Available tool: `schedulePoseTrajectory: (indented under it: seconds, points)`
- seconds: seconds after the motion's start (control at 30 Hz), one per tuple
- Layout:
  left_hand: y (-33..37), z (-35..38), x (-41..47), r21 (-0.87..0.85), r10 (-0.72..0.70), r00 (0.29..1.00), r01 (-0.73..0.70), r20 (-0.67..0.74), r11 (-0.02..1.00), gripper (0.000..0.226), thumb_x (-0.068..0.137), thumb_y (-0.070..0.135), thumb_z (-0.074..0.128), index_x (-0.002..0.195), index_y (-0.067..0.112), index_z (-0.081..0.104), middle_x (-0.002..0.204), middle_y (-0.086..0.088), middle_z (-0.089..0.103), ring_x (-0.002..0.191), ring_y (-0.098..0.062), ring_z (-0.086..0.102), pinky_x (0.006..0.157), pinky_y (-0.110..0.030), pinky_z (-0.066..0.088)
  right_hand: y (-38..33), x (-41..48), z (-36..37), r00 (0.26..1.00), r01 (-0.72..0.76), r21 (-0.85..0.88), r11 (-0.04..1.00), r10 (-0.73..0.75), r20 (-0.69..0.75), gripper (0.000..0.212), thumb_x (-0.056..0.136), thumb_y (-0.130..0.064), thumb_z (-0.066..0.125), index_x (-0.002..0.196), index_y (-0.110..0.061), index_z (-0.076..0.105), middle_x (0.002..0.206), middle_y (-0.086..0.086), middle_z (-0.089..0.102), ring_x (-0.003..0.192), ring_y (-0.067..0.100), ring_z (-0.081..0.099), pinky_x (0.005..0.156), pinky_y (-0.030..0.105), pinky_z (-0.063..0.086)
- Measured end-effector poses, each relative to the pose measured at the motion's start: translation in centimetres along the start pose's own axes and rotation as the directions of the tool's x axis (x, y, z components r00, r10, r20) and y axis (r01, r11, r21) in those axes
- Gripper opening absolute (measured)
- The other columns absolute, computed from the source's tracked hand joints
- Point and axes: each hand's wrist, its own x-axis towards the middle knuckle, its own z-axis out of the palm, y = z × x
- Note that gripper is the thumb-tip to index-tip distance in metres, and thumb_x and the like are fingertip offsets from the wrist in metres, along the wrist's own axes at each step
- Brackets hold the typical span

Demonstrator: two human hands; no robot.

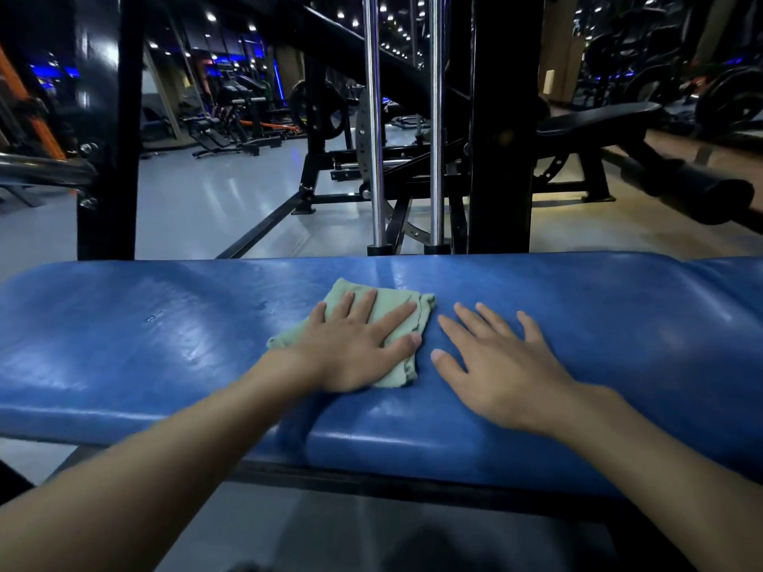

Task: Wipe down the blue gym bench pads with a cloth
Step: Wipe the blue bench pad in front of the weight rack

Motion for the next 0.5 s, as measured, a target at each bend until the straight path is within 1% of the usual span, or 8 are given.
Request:
schedulePoseTrajectory:
  seconds: [0.17,0.3,0.4,0.5]
  points:
    - [-2.2,-1.2,8.6,0.004,-0.028,0.999,0.028,0.02,1.0,0.061,0.093,0.072,0.01,0.15,0.056,-0.005,0.167,-0.007,-0.003,0.153,-0.03,-0.005,0.118,-0.059,0.001,0.0,0.1,0.1,1.0,-0.019,0.0,1.0,0.019,0.005,0.061,0.101,-0.055,0.014,0.157,-0.033,0.005,0.166,-0.009,-0.009,0.151,0.01,-0.013,0.12,0.052,-0.008]
    - [-3.2,-1.8,13.1,-0.022,-0.058,0.998,0.058,0.005,0.998,0.063,0.089,0.077,0.01,0.149,0.059,0.002,0.167,-0.005,0.006,0.152,-0.03,0.002,0.118,-0.059,0.004,0.0,-0.1,0.1,0.999,-0.029,0.012,0.999,0.03,-0.019,0.06,0.1,-0.055,0.016,0.156,-0.035,0.006,0.165,-0.011,-0.007,0.15,0.008,-0.012,0.121,0.049,-0.007]
    - [-3.3,-1.7,13.4,-0.024,-0.056,0.998,0.056,-0.009,0.998,0.065,0.089,0.076,0.01,0.15,0.058,0.004,0.167,-0.005,0.007,0.152,-0.03,0.003,0.118,-0.058,0.003,0.0,-0.1,0.1,0.999,-0.032,0.017,0.999,0.032,-0.027,0.061,0.1,-0.056,0.016,0.156,-0.036,0.007,0.165,-0.012,-0.006,0.15,0.007,-0.011,0.121,0.048,-0.006]
    - [-3.2,-0.9,10.6,-0.001,-0.008,1.0,0.008,-0.01,1.0,0.063,0.092,0.073,0.009,0.151,0.055,0.001,0.167,-0.006,0.002,0.153,-0.029,-0.001,0.118,-0.057,0.003,0.0,0.1,0.0,0.999,-0.034,0.02,0.999,0.034,-0.022,0.061,0.099,-0.056,0.015,0.156,-0.036,0.007,0.165,-0.012,-0.005,0.15,0.007,-0.011,0.121,0.048,-0.005]
